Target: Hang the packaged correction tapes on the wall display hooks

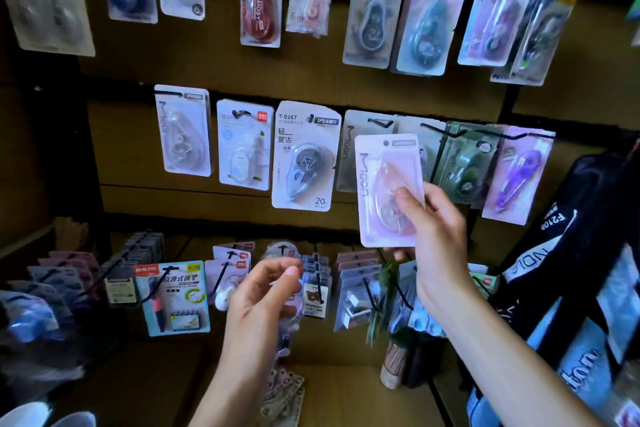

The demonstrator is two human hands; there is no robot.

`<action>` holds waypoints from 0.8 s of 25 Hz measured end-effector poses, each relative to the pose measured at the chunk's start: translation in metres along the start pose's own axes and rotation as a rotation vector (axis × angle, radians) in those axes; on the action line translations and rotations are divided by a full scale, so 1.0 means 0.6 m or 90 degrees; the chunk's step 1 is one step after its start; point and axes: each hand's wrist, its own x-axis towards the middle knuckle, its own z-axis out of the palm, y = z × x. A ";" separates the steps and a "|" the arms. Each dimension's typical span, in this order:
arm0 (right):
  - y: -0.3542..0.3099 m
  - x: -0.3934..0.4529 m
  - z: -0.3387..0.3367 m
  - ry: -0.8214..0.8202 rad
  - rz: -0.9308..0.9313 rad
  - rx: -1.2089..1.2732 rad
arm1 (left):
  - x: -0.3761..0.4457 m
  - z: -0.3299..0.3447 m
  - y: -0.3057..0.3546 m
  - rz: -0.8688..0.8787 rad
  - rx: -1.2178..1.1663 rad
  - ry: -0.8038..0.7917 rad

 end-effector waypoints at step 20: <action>-0.015 0.029 0.019 0.013 -0.043 -0.030 | 0.008 -0.007 -0.011 -0.003 0.000 -0.001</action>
